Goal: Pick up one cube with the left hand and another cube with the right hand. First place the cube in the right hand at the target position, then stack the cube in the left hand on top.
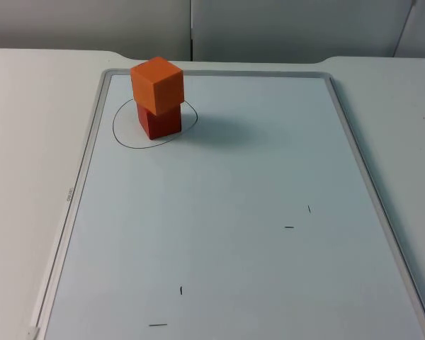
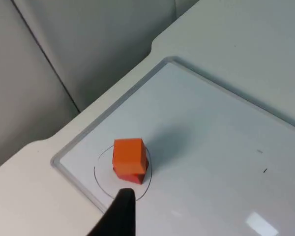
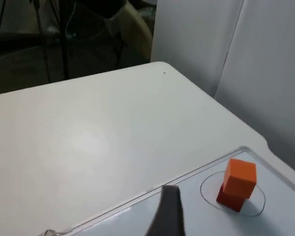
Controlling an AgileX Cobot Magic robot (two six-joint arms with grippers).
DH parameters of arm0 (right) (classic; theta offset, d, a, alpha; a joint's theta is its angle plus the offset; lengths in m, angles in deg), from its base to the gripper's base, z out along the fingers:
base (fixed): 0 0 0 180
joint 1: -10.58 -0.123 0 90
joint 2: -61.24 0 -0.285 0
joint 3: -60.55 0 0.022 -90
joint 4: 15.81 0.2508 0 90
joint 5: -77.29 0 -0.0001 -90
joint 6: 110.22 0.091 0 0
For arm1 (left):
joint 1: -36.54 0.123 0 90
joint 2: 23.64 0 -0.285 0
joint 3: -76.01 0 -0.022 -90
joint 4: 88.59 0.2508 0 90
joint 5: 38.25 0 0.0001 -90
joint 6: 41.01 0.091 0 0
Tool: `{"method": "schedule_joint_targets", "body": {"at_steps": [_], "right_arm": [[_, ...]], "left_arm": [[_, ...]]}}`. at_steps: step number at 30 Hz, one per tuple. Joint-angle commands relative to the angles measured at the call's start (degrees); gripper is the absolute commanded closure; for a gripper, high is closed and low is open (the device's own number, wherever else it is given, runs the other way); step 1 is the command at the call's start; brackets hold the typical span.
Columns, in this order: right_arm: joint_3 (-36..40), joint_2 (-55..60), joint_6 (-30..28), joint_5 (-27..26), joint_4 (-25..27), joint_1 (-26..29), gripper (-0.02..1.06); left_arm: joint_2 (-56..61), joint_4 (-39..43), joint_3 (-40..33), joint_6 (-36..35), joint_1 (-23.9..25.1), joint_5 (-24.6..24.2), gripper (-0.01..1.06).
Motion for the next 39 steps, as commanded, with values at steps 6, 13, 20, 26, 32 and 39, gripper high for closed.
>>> {"method": "schedule_joint_targets", "body": {"at_steps": [6, 13, 20, 26, 32, 39], "right_arm": [[8.96, -5.39, 0.52, -2.56, 3.04, -0.12, 0.36], [14.89, -8.41, 1.99, -2.79, 3.77, -0.12, 0.36], [19.14, -11.56, 1.99, -3.15, 3.77, -0.12, 0.36], [20.82, -14.91, 1.99, -3.09, 3.34, -0.12, 0.36], [23.28, -18.39, 2.22, -2.62, 3.53, -0.12, 0.36], [23.44, -23.97, 3.58, -0.09, 2.61, -0.12, 0.36]], "left_arm": [[17.13, 2.98, -18.97, -0.5, -0.24, 6.79, 0.0], [35.74, 10.23, -32.51, -10.65, -0.24, 4.19, 0.0], [50.85, 11.99, -39.45, -17.38, -0.24, -1.24, 0.0], [61.01, 12.1, -46.3, -21.58, -0.24, -3.2, 0.0], [61.01, 12.67, -47.59, -22.04, -0.24, -4.99, 0.0], [61.01, 14.54, -48.97, -24.96, -0.24, -2.33, 0.0]]}}
